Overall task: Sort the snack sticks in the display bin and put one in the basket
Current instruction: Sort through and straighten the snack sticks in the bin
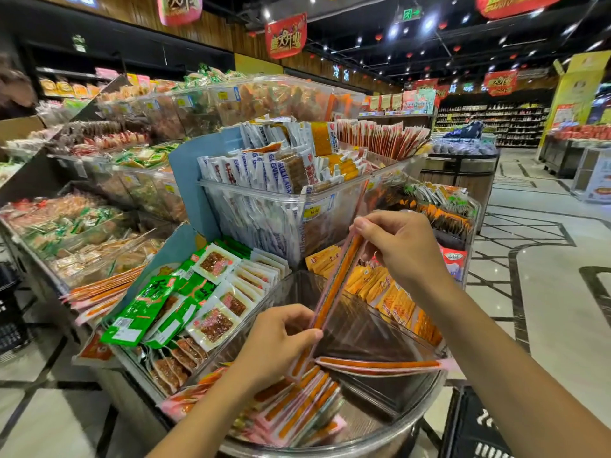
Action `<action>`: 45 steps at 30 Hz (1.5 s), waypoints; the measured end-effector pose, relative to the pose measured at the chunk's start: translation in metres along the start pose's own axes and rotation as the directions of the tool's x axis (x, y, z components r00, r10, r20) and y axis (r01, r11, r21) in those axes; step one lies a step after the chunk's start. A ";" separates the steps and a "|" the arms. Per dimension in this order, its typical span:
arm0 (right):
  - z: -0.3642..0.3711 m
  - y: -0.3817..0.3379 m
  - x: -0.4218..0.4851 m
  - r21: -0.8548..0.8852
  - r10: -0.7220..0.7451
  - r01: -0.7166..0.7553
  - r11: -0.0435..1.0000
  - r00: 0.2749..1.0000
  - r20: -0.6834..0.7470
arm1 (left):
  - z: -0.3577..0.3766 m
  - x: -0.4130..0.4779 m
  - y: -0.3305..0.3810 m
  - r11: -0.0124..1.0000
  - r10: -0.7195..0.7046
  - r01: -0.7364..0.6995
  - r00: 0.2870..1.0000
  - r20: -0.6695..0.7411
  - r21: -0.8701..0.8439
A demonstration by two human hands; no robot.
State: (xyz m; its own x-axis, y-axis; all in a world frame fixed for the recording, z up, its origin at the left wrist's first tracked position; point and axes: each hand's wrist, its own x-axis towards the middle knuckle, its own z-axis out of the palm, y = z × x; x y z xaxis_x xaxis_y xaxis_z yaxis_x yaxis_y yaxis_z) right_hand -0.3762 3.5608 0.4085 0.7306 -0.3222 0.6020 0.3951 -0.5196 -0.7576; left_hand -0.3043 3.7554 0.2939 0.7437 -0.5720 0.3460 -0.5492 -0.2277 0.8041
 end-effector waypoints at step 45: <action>-0.055 0.094 -0.110 -0.889 0.293 -0.052 0.455 0.951 0.094 | 0.096 0.060 -0.053 0.665 -0.246 -0.100 0.906 0.344 0.740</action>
State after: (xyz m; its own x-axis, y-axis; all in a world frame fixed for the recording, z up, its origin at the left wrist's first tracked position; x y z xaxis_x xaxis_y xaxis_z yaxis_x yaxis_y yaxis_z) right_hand -0.4505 3.5043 0.2850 0.8633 -0.3844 0.3271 -0.3533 -0.9230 -0.1522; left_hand -0.2674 3.6580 0.2258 0.6779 -0.7334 -0.0510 -0.7219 -0.6772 0.1422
